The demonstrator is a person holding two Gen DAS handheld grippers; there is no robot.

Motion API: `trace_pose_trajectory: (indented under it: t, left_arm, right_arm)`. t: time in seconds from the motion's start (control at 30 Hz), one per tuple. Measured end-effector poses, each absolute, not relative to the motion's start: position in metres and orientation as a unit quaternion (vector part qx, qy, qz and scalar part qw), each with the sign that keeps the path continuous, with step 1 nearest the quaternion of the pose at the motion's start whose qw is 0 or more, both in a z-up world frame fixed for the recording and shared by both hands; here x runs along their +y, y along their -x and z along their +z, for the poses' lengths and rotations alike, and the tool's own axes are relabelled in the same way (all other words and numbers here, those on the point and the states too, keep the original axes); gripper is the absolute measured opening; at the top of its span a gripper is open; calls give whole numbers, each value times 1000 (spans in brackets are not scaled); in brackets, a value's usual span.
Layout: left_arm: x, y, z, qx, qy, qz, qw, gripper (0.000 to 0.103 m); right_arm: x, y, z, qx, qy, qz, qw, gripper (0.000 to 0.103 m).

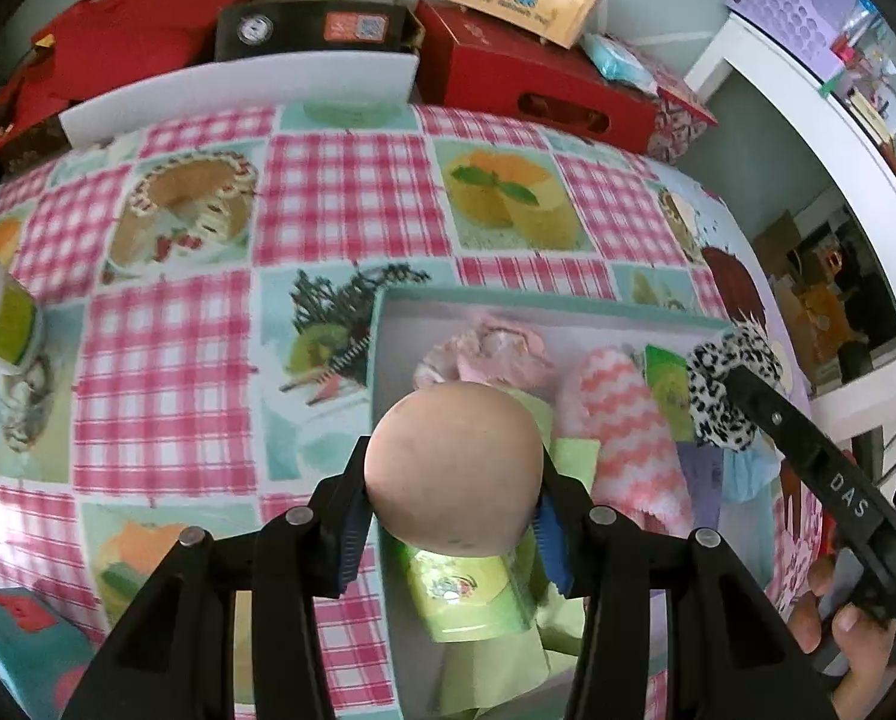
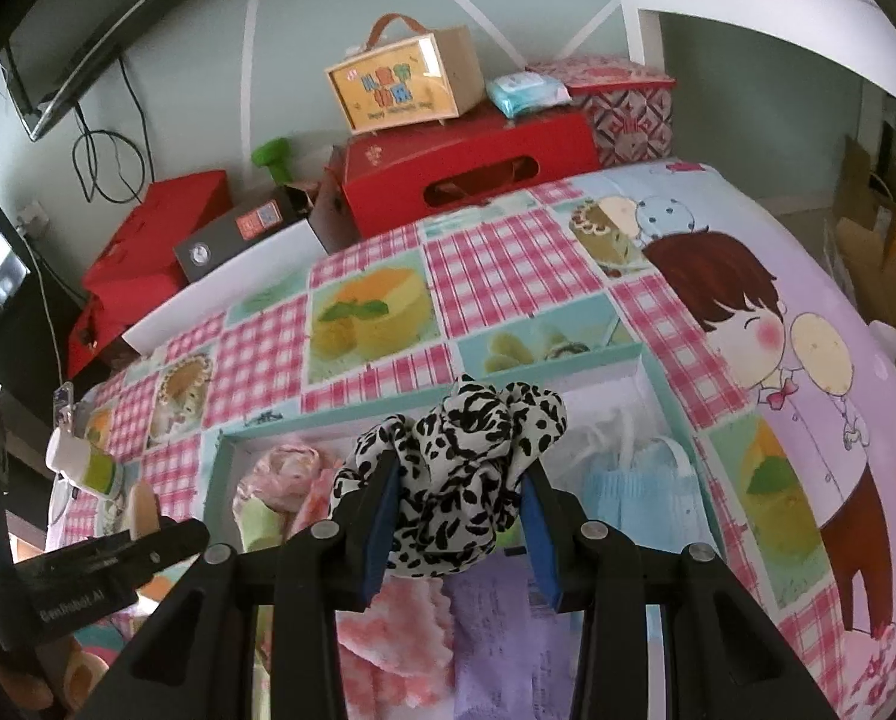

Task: Organize soft objects
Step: 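Carry the sponge ball and scrunchie over the white tray, then open the left tool to drop the ball while the right tool releases the scrunchie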

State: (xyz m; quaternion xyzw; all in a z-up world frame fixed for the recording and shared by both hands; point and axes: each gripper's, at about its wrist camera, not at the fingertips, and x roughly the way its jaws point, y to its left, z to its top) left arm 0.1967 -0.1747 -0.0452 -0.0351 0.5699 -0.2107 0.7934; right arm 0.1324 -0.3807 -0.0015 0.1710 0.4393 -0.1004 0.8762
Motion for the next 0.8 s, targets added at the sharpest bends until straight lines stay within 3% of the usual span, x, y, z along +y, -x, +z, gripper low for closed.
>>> trace_pose_trajectory:
  t: [0.47, 0.53, 0.6, 0.8]
  left_arm:
    - [-190, -206, -70, 576, 35, -220, 787, 50]
    - [-191, -206, -70, 575, 33, -220, 787, 53]
    - [-192, -205, -68, 574, 32, -223, 788, 66]
    - [-193, -203, -68, 580, 34, -222, 783, 68]
  right_arm:
    - [-380, -143, -34, 491, -170, -112, 847, 43]
    - [-380, -143, -34, 491, -167, -117, 847, 43]
    - [-379, -143, -34, 491, -164, -118, 847, 44]
    - [-379, -143, -31, 493, -156, -132, 846, 54]
